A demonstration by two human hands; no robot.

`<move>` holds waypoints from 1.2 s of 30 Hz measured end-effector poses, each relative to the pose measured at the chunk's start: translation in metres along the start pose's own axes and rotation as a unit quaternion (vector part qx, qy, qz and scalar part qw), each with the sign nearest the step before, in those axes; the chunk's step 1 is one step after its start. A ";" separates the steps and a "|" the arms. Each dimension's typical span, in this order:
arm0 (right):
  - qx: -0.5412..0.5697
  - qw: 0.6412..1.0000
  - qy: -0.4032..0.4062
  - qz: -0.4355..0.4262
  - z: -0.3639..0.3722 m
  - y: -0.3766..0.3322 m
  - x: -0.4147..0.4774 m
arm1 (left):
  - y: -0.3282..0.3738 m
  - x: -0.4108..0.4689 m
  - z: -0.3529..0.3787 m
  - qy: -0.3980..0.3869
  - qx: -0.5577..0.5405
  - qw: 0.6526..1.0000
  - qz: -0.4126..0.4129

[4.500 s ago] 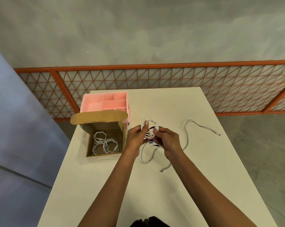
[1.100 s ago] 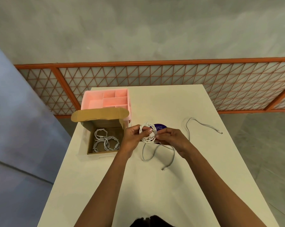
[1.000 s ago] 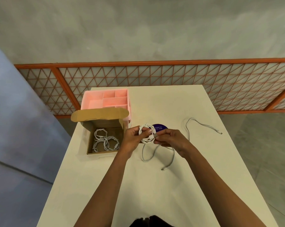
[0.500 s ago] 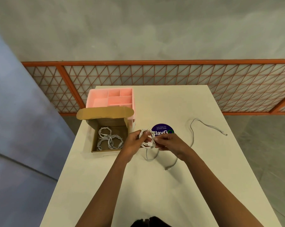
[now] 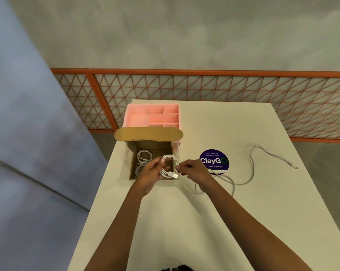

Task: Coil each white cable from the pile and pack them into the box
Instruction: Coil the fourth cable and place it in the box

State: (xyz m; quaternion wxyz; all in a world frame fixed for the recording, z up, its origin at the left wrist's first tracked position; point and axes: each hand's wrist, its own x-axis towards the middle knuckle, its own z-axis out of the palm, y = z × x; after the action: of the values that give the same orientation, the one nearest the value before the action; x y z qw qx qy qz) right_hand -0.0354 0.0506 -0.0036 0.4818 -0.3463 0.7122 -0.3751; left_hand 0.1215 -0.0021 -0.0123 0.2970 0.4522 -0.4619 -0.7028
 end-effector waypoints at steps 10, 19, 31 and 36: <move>0.030 0.997 0.064 0.026 0.064 -0.013 0.031 | 0.006 0.045 -0.043 0.159 0.005 0.987 0.032; 0.001 0.993 0.106 0.048 0.090 -0.019 0.048 | -0.004 0.073 -0.050 0.199 0.025 0.980 0.006; -0.044 0.992 0.109 0.040 0.098 -0.020 0.055 | -0.008 0.093 -0.048 0.244 0.200 0.949 0.027; -0.072 0.993 0.091 0.024 0.101 -0.022 0.058 | -0.014 0.095 -0.048 0.236 0.191 0.953 0.000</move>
State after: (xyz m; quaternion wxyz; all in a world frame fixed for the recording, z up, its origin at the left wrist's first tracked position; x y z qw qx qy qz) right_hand 0.0458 -0.0298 -0.0350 0.3973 -0.3272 0.7865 -0.3414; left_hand 0.1257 -0.0944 -0.0676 0.3055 0.6535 -0.5039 -0.4750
